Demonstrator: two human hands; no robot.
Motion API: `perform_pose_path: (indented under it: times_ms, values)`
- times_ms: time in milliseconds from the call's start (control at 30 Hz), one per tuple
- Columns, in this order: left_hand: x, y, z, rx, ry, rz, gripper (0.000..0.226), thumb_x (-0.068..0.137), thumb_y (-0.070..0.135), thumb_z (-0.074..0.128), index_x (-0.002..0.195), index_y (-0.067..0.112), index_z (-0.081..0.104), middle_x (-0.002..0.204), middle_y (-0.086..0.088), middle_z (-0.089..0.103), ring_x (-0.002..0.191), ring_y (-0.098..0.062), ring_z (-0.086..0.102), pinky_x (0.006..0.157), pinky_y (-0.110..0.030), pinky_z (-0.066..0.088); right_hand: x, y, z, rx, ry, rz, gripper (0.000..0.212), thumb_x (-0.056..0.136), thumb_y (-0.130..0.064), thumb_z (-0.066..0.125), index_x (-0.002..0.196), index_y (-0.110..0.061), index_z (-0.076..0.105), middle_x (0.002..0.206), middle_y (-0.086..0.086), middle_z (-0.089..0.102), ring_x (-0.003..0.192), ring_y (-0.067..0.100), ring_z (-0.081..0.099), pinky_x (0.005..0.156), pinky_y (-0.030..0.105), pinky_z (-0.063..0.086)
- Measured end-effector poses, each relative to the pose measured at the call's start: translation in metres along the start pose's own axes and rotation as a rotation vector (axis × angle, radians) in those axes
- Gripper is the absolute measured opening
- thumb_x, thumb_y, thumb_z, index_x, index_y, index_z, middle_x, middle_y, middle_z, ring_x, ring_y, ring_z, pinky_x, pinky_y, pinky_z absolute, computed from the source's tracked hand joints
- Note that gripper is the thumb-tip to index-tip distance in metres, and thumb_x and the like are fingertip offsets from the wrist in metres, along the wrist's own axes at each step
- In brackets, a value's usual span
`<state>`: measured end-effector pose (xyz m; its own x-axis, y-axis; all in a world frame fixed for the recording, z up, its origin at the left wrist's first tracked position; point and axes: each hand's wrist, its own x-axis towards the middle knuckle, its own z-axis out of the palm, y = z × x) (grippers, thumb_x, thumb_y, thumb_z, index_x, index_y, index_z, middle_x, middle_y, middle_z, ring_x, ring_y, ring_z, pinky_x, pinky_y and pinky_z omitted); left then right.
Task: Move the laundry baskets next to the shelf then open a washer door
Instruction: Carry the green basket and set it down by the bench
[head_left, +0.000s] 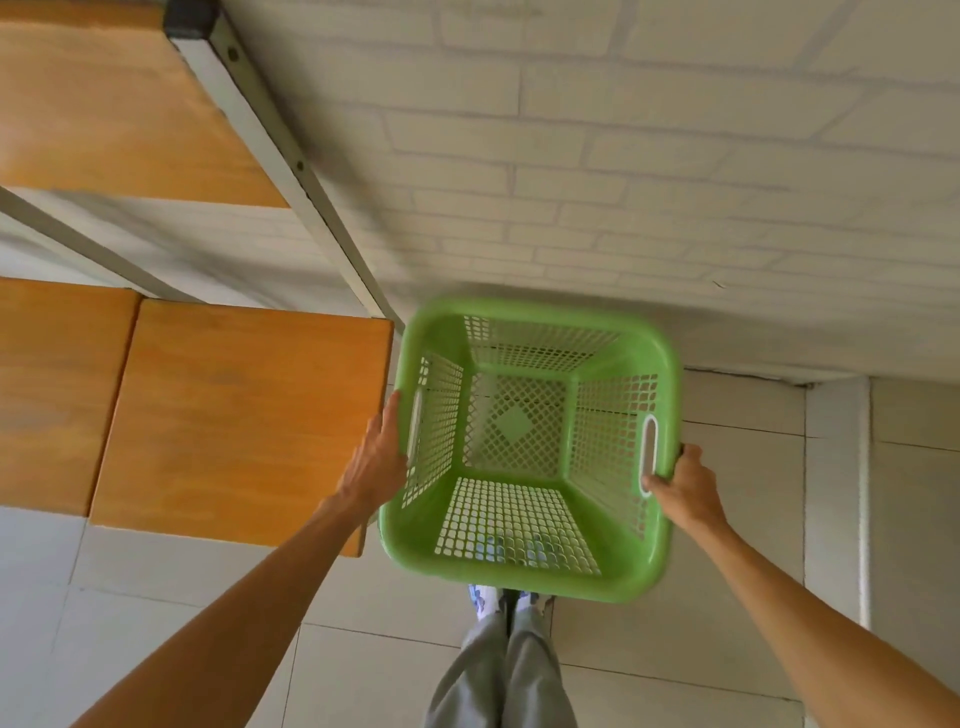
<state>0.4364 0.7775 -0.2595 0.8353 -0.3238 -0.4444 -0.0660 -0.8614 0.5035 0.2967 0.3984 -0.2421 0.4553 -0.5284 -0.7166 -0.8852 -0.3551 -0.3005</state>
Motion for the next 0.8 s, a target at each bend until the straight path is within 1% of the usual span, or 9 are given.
perform_pose_path:
  times_ms: [67,133,267,400,567,633,700,767,800]
  values:
    - [0.003,0.000,0.003,0.000,0.001,-0.002,0.094,0.083,-0.015,0.058,0.158,0.011,0.008,0.124,-0.025,0.052,0.087,-0.020,0.053,0.064,-0.028,0.051,0.005,-0.002,0.002,-0.019,0.012,0.002,0.044,0.088,-0.006,0.069,0.120,0.002,0.040,0.098,0.014,0.056,0.057,0.010,0.053,0.043,0.018,0.040]
    - [0.006,0.001,0.005,-0.006,0.008,-0.018,0.092,0.084,-0.014,0.057,0.158,0.012,0.010,0.118,-0.024,0.053,0.081,-0.021,0.056,0.060,-0.029,0.053,0.010,-0.005,0.002,-0.029,0.025,-0.006,0.042,0.087,-0.006,0.069,0.119,0.002,0.041,0.096,0.013,0.056,0.057,0.011,0.053,0.043,0.019,0.039]
    - [0.012,-0.001,0.013,0.008,0.025,-0.052,0.091,0.086,-0.013,0.056,0.158,0.013,0.009,0.113,-0.022,0.052,0.069,-0.021,0.058,0.051,-0.029,0.054,0.016,-0.011,0.003,-0.075,0.066,-0.038,0.040,0.087,-0.009,0.069,0.116,0.000,0.044,0.101,0.017,0.061,0.067,0.027,0.058,0.050,0.024,0.044]
    - [0.014,-0.005,0.017,0.013,-0.002,-0.076,0.094,0.084,-0.015,0.056,0.157,0.017,0.006,0.112,-0.024,0.054,0.069,-0.023,0.060,0.050,-0.032,0.056,0.014,-0.010,0.006,-0.116,0.073,-0.063,0.036,0.089,-0.008,0.066,0.116,0.002,0.044,0.106,0.023,0.064,0.067,0.028,0.058,0.046,0.021,0.040]
    - [0.026,-0.016,0.023,-0.006,-0.045,-0.074,0.102,0.082,-0.012,0.060,0.156,0.028,0.002,0.117,-0.022,0.059,0.076,-0.028,0.068,0.052,-0.038,0.061,0.015,0.000,0.009,-0.133,0.056,-0.060,0.037,0.089,-0.010,0.067,0.116,0.001,0.043,0.108,0.025,0.065,0.070,0.033,0.063,0.056,0.030,0.053]
    - [0.027,-0.021,0.023,-0.019,-0.056,-0.092,0.107,0.080,-0.010,0.064,0.156,0.029,0.000,0.123,-0.020,0.057,0.086,-0.032,0.069,0.057,-0.041,0.062,0.014,0.003,0.007,-0.118,0.027,-0.084,0.044,0.090,-0.014,0.067,0.123,-0.001,0.041,0.111,0.025,0.066,0.077,0.035,0.067,0.064,0.035,0.057]
    - [0.023,-0.013,0.017,-0.029,-0.081,-0.095,0.106,0.077,-0.004,0.069,0.155,0.027,0.004,0.126,-0.019,0.056,0.097,-0.035,0.067,0.062,-0.043,0.063,0.010,0.004,0.001,-0.101,-0.011,-0.110,0.063,0.088,-0.021,0.070,0.137,-0.005,0.033,0.116,0.022,0.066,0.089,0.037,0.069,0.074,0.039,0.058]
    - [0.012,0.004,0.005,-0.033,-0.112,-0.087,0.100,0.077,0.005,0.072,0.154,0.020,0.010,0.129,-0.018,0.054,0.110,-0.036,0.062,0.070,-0.048,0.063,-0.003,0.001,-0.011,-0.095,-0.032,-0.128,0.085,0.087,-0.032,0.071,0.150,-0.009,0.018,0.130,0.022,0.060,0.107,0.039,0.065,0.088,0.045,0.055]
    - [0.004,0.017,-0.006,-0.026,-0.127,-0.101,0.097,0.078,0.008,0.073,0.154,0.016,0.013,0.131,-0.018,0.051,0.115,-0.036,0.058,0.076,-0.051,0.061,-0.013,-0.002,-0.020,-0.104,-0.039,-0.136,0.091,0.087,-0.038,0.069,0.153,-0.011,0.013,0.140,0.021,0.052,0.119,0.039,0.059,0.096,0.048,0.051]
